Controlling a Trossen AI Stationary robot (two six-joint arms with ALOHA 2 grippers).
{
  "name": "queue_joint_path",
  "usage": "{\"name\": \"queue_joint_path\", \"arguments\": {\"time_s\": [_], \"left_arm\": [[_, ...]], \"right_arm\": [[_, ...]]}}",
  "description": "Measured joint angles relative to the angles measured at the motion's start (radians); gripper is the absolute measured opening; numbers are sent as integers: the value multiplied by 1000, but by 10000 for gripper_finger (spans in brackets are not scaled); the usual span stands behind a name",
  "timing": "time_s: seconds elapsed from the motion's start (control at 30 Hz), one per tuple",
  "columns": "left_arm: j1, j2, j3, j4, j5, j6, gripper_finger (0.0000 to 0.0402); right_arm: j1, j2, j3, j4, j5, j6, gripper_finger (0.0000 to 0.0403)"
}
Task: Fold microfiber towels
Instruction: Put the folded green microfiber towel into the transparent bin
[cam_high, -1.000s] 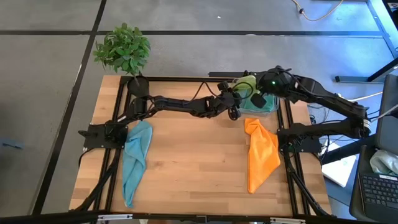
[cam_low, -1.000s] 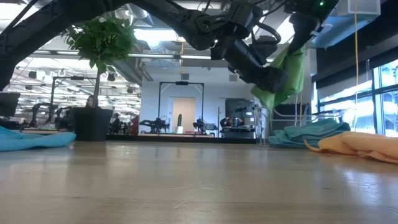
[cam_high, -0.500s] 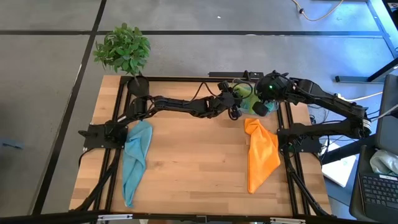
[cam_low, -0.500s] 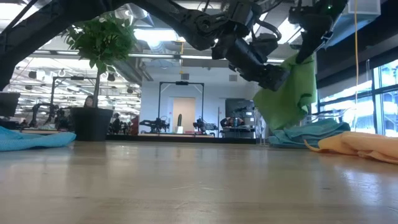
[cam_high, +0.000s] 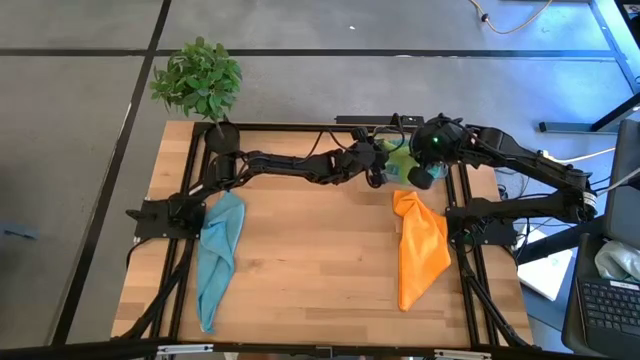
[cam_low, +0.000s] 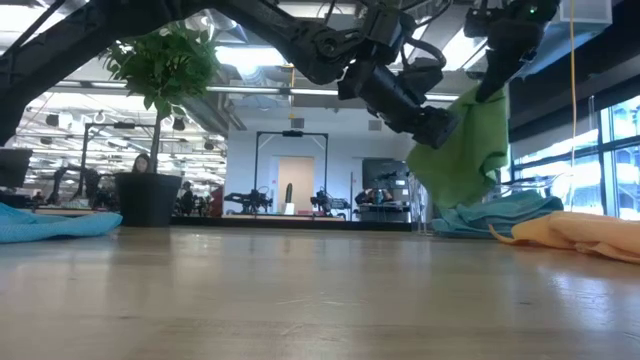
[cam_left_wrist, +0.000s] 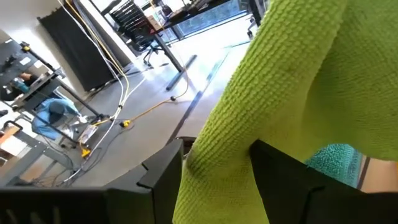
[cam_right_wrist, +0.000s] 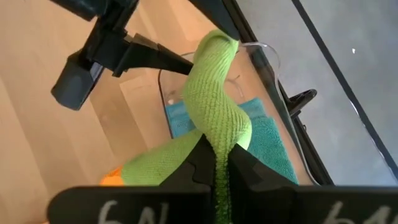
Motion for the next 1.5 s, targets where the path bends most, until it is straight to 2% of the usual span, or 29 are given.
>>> {"name": "queue_joint_path", "arguments": {"time_s": [0.2, 0.5, 0.67, 0.83, 1.07, 1.3, 1.4, 1.5], "left_arm": [[4, 0, 0, 10, 42, 74, 183], [30, 0, 0, -1, 244, 91, 180], [31, 0, 0, -40, 260, 70, 167], [33, 0, 0, -59, 259, 72, 132], [27, -33, -1, -161, 259, 125, 12], [28, -119, 0, -236, 275, 157, 3], [38, -140, 1, -239, 333, 146, 2], [78, -131, 1, -239, 401, 135, 2]], "right_arm": [[0, 0, 0, -49, 6, -35, 12], [0, -14, -1, -51, 32, -59, 12], [0, -24, -1, -33, 35, -77, 12], [0, -27, -1, -35, 37, -75, 12], [0, -27, -1, -123, 42, -52, 12], [0, -32, -1, -161, 31, -6, 12], [0, -37, -1, -156, 35, -3, 12], [-13, -35, -2, -128, 89, -27, 12]]}}
